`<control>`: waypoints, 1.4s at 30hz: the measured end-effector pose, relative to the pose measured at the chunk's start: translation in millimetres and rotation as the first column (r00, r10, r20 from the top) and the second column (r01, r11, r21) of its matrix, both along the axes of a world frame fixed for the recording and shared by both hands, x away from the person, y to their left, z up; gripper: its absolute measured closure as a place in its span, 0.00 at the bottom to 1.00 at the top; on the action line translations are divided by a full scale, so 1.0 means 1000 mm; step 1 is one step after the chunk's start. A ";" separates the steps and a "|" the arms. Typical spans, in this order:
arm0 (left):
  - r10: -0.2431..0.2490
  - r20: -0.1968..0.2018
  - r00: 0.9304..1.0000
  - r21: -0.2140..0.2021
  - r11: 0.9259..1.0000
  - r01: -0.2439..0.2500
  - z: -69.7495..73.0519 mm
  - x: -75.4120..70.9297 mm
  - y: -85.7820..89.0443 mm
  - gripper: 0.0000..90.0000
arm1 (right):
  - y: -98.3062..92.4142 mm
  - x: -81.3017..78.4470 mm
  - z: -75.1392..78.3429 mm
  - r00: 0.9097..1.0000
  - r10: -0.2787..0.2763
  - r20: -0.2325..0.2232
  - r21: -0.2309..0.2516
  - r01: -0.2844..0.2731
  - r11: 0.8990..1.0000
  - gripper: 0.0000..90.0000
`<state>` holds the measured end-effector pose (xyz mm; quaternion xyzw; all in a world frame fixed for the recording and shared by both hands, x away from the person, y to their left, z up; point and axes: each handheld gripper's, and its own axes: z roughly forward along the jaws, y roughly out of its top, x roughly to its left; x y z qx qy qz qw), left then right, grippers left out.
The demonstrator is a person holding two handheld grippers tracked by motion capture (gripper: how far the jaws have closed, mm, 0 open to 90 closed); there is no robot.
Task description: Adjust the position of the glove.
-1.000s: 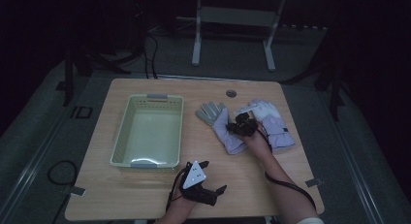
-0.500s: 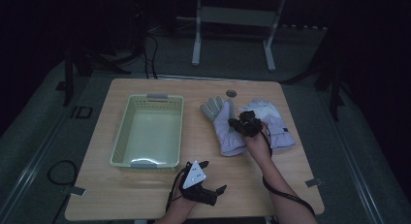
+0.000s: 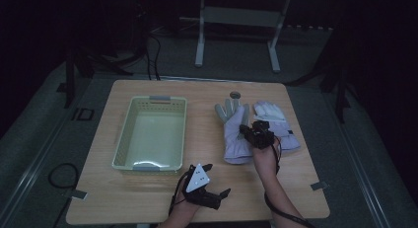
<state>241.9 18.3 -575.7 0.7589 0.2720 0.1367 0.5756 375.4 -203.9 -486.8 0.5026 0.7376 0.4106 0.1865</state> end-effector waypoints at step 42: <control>-0.003 -0.009 1.000 -0.003 1.000 0.003 0.000 0.001 0.000 0.01 | -0.046 -0.005 -0.005 0.997 0.042 0.069 -0.063 -0.038 0.997 0.64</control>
